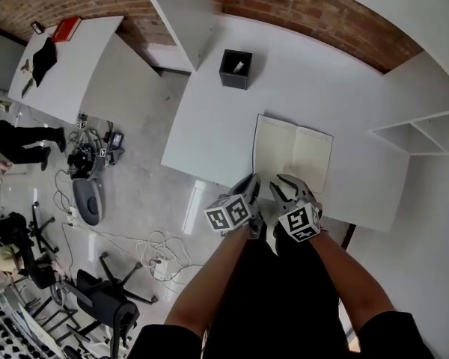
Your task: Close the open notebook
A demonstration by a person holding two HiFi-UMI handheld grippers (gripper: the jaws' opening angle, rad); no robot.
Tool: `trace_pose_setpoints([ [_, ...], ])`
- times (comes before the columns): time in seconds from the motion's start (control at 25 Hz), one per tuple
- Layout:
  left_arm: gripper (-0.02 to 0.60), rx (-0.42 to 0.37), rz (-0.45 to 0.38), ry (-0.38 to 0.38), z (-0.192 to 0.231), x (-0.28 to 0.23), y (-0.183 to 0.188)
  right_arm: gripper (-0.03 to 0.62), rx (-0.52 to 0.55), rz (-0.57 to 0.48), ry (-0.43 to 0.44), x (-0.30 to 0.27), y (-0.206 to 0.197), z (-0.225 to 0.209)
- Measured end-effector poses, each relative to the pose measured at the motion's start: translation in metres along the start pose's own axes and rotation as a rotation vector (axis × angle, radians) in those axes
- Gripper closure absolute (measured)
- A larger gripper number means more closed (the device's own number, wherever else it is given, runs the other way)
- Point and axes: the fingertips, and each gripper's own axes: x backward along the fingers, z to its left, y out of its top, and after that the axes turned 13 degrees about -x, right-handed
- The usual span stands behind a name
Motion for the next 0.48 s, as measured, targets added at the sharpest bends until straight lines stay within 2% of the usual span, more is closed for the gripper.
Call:
trace_pose_setpoints([
  [0.2, 0.549, -0.079, 0.016, 0.009, -0.023, 0.003, 0.000, 0.527, -0.228, -0.038, -0.102, 0.038, -0.007, -0.031],
  [0.32, 0.549, -0.114, 0.032, 0.039, -0.038, 0.001, -0.001, 0.587, -0.344, -0.062, -0.164, 0.062, -0.020, -0.058],
  [0.48, 0.549, -0.163, 0.031, 0.051, -0.060, 0.001, -0.003, 0.595, -0.461, -0.099, -0.205, 0.085, -0.028, -0.085],
])
